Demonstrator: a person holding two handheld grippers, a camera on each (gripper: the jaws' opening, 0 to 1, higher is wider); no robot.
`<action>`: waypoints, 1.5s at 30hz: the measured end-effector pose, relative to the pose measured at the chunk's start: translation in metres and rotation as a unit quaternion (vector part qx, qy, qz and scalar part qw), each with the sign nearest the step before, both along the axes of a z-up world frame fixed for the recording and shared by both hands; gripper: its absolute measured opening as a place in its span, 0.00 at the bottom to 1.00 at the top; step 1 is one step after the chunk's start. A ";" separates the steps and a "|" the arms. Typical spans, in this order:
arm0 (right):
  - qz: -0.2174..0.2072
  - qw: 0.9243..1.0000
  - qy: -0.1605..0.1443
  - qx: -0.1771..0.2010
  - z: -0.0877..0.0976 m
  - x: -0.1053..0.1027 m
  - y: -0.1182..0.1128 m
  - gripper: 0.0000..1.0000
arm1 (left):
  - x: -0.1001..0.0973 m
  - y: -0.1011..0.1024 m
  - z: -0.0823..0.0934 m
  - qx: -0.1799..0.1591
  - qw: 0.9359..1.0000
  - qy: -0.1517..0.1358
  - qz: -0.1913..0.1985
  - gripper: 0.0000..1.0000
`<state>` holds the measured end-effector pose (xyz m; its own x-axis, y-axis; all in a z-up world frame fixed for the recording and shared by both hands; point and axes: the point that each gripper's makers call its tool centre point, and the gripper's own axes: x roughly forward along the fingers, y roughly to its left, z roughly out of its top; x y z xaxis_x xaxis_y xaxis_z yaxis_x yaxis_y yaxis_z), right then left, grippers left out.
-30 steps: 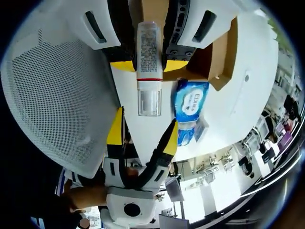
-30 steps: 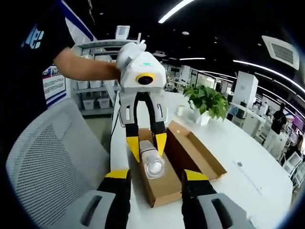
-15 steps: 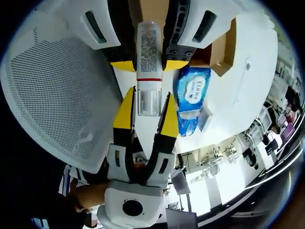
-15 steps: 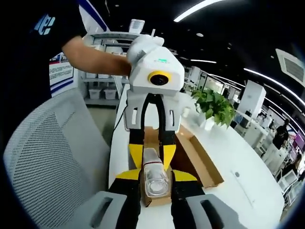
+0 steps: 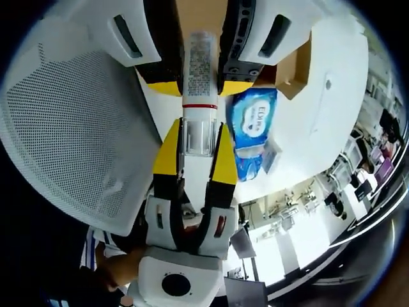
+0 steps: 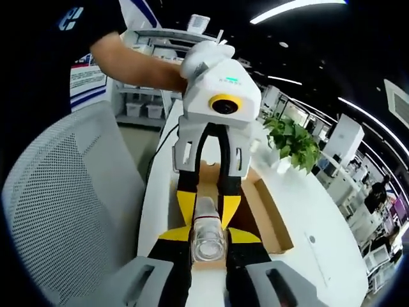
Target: Operate the shoe box by opening the lid, removing the specified soft item, and placing it in the target area until the item is outside and the box remains undamaged.
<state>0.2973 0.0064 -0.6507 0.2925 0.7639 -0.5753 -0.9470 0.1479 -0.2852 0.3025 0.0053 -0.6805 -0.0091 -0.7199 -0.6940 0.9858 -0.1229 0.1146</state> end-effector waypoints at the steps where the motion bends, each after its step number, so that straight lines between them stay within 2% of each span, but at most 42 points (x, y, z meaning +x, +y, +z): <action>1: 0.000 1.000 -0.001 -0.003 0.000 0.001 0.000 0.15 | 0.001 0.000 0.000 -0.001 1.000 -0.003 0.001 0.20; 8: 0.003 1.000 -0.001 -0.010 0.001 0.012 -0.002 0.15 | 0.014 0.000 0.002 -0.014 0.999 -0.011 0.028 0.23; 17: -0.005 1.000 -0.001 -0.028 -0.005 0.029 -0.015 0.15 | 0.030 0.013 -0.001 -0.028 0.997 -0.012 0.076 0.28; 21: -0.015 0.999 -0.002 -0.033 -0.006 0.041 -0.025 0.15 | 0.033 0.023 -0.004 -0.035 0.994 -0.005 0.104 0.31; 36: -0.054 0.996 -0.010 -0.068 -0.011 0.089 -0.073 0.15 | 0.035 0.068 -0.022 -0.037 0.982 0.011 0.184 0.32; 45: -0.070 0.993 -0.009 -0.099 -0.023 0.114 -0.097 0.15 | 0.035 0.096 -0.026 -0.040 0.973 0.016 0.227 0.35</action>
